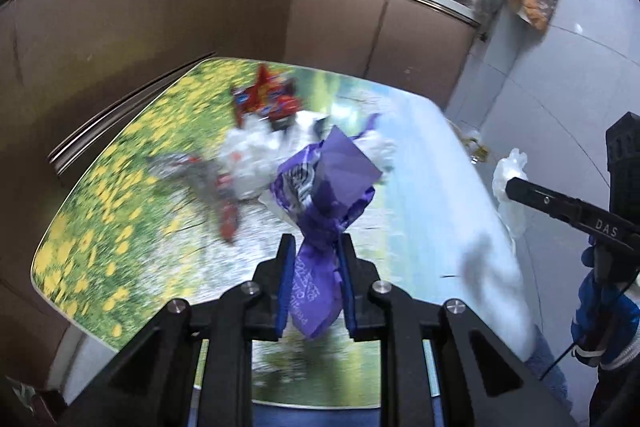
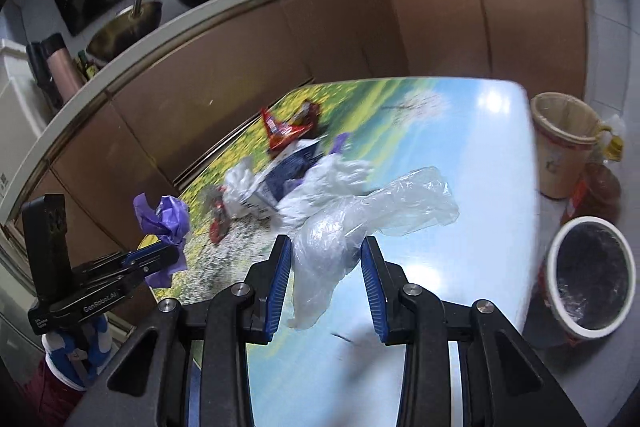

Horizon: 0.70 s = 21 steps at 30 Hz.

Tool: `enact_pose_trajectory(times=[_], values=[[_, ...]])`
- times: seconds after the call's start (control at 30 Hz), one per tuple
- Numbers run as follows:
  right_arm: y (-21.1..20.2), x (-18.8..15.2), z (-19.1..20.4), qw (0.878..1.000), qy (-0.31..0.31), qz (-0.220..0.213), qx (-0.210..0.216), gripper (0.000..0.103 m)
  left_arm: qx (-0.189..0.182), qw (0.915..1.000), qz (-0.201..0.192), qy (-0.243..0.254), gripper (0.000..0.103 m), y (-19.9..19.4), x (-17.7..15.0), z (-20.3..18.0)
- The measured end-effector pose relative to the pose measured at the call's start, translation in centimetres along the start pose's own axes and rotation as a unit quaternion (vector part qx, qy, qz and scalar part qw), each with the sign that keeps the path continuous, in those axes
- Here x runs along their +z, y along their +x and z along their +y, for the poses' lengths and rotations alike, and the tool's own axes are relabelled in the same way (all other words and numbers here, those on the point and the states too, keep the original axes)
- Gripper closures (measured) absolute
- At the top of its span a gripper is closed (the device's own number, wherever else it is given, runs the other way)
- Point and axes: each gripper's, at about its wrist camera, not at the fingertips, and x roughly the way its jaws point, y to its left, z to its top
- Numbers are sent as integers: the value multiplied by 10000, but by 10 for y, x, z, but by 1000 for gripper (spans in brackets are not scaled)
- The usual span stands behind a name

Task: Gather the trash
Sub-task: 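Grasp purple bag with left tool while right tool grasps clear plastic bag, then drop both bags into the white bin by opening both tools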

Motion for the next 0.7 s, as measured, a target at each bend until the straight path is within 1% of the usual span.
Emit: enact_pose_trajectory(times=[0.13,0.2,0.23,0.33,0.5,0.63,0.7], values=[[-29,-6,-35,9989,204,-231,-360,67,-311,9988,92,368,84,12,14,-41],[-40,-9,-53,9976,336,-305,-526,67,-498,9968,158,601,84,22,21,-67],[-48,-11,-67,9961,451,-359,-663,67,-607,9951,197,751,84,28,25,-84],[-63,-16,-101,9914,730,-477,-974,67,-901,9886,289,1172,84,47,34,-131],[-80,-24,-157,9807,1141,-614,-1464,67,-1239,9773,443,1663,84,81,47,-197],[-83,-29,-202,9716,1472,-611,-1746,67,-1470,9664,646,2005,84,118,58,-254],[-78,-31,-218,9683,1585,-564,-1846,67,-1527,9631,734,2092,84,135,62,-274]])
